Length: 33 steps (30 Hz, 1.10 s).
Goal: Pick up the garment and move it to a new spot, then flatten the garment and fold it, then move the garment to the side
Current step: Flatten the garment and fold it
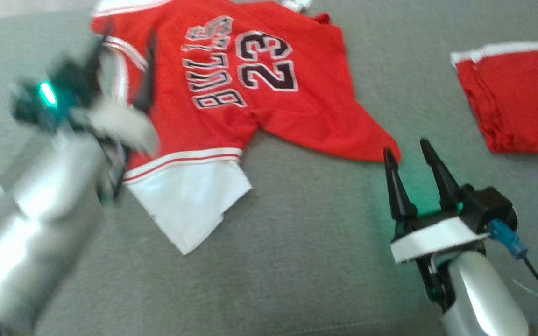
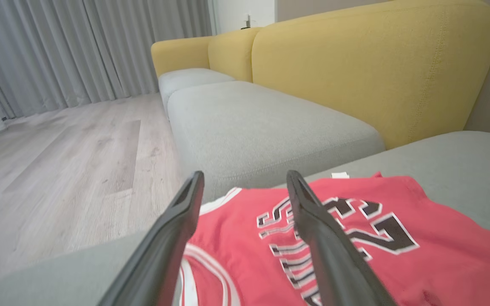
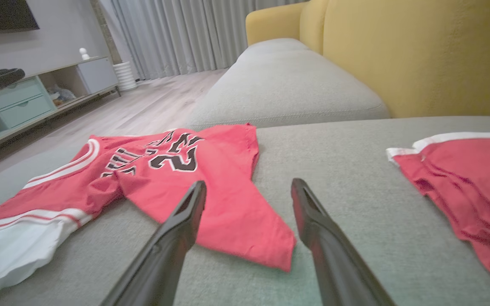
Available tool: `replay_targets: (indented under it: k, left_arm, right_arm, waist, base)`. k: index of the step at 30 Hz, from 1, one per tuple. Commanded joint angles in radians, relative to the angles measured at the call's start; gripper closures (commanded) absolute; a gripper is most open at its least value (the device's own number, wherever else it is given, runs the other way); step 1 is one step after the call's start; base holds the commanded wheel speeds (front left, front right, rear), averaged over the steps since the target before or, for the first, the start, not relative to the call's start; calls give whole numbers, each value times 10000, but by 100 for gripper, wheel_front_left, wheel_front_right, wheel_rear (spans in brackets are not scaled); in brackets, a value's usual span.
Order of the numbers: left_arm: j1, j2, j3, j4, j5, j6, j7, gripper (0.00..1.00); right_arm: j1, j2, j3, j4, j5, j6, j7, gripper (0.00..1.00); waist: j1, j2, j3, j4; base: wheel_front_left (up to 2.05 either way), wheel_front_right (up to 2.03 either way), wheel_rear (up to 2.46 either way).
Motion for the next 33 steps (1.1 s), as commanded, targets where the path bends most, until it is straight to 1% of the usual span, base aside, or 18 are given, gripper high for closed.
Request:
replay_targets:
  k: [1,5,7,8,11,13,15,19,23,25,28,31,33]
  left_arm:
    - [712,415,682,-978,199,370,-91,0]
    - [2722,493,1259,-2749,593,1166,-92,0]
    - [3663,436,1535,-3498,692,1475,-92,0]
    - [3663,436,1535,-3498,692,1475,-92,0]
    - [5141,244,2064,-4695,1021,1900,-92,0]
    - [5586,128,2246,-5068,1235,1967,-92,0]
    - [5859,15,2419,-5311,1414,1970,-92,0]
    - [6063,-166,2723,-5502,1796,1827,-93,0]
    - [6080,-426,2958,-5516,2061,1620,-93,0]
    - [6061,-578,3049,-5464,2172,1497,-93,0]
    - [5975,-847,3123,-5324,2356,1286,-93,0]
    - [5870,-1154,3208,-5171,2509,1077,-93,0]
    - [5805,-1355,3260,-5053,2608,930,-93,0]
  right_arm:
    - [262,-14,69,-324,-114,65,89,0]
    - [529,-14,9,-432,-195,65,307,0]
    - [624,-14,3,-480,-201,65,393,0]
    - [624,-14,3,-480,-201,65,393,0]
    - [755,-14,-4,-595,-210,65,522,0]
    - [777,-14,-22,-661,-247,65,567,0]
    - [739,-14,-59,-752,-325,65,628,0]
    - [376,-14,-202,-1020,-675,65,814,0]
    - [-528,-14,-459,-1272,-1241,65,1212,0]
    - [-1145,-16,-640,-1200,-1257,65,1548,0]
    - [-2187,-216,-1070,-733,-1172,65,2149,0]
    - [-3201,-417,-1646,235,-1008,65,2907,0]
    - [-3792,-618,-2004,1059,-1128,65,3373,0]
  waist:
    - [2,-1,-689,724]
    - [2,-1,-1022,1070]
    - [2,-1,-1130,1179]
    - [2,-1,-1130,1179]
    - [2,-1,-1198,1362]
    - [2,-1,-1179,1452]
    - [2,-1,-1126,1536]
    - [2,-1,-943,1719]
    - [2,-1,-599,1950]
    - [2,-1,-401,2072]
    - [2,-1,-102,2321]
    - [2,-1,178,2605]
    - [2,-1,333,2820]
  base:
    - [0,0,0]
    - [0,0,0]
    - [0,0,0]
    - [0,0,0]
    - [0,0,0]
    - [0,0,0]
    - [0,0,0]
    - [0,0,0]
    - [0,0,0]
    - [0,0,0]
    - [0,0,0]
    - [0,0,0]
    - [0,0,0]
